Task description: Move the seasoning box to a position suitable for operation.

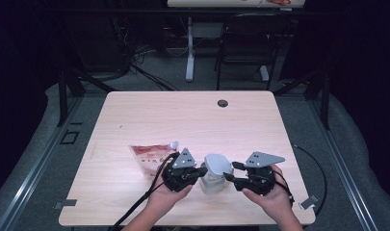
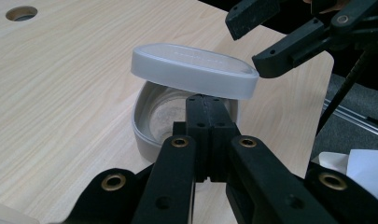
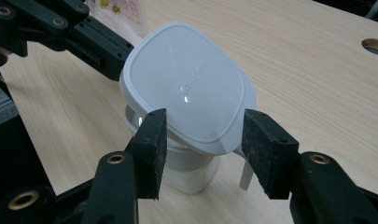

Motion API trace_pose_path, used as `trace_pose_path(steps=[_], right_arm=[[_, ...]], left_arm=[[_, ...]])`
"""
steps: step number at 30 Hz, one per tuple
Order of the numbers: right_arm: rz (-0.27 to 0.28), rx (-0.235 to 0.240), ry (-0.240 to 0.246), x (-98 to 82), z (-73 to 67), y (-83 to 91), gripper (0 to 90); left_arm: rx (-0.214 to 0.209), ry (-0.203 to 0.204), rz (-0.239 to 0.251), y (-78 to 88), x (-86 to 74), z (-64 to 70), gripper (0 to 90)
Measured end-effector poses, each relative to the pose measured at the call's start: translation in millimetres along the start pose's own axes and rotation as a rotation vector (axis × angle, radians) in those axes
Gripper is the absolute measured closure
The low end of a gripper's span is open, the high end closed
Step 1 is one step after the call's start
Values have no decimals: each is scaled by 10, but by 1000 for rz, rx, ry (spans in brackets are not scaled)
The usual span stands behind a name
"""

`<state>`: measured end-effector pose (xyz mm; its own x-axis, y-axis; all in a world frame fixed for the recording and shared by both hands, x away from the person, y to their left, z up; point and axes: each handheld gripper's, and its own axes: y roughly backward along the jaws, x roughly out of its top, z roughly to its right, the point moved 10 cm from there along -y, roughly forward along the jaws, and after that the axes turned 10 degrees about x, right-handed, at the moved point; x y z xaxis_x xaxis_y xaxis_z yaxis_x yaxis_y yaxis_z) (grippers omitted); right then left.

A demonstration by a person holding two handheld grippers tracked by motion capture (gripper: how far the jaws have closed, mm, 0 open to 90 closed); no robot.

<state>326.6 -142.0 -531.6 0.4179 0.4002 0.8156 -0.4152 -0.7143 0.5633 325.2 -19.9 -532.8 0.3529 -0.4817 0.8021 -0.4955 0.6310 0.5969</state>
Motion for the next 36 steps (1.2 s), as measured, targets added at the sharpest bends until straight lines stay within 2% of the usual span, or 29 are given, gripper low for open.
trace_pose_path(steps=[8,14,17,20,27,36], right_arm=[[-9,-5,-12,-88,45,28,506],[-14,5,-7,-121,28,19,507],[-46,-6,5,-172,23,-18,509],[-56,-16,3,-196,27,-51,509],[-37,-34,-5,-196,44,-112,509],[-23,-43,23,-153,28,-124,514]], left_arm=[[-7,-7,5,7,31,18,900],[-11,-17,11,1,67,37,900],[-15,-20,15,10,96,46,900],[-14,-19,21,12,110,52,900],[-11,-19,21,16,105,54,900],[0,-21,18,59,51,17,900]])
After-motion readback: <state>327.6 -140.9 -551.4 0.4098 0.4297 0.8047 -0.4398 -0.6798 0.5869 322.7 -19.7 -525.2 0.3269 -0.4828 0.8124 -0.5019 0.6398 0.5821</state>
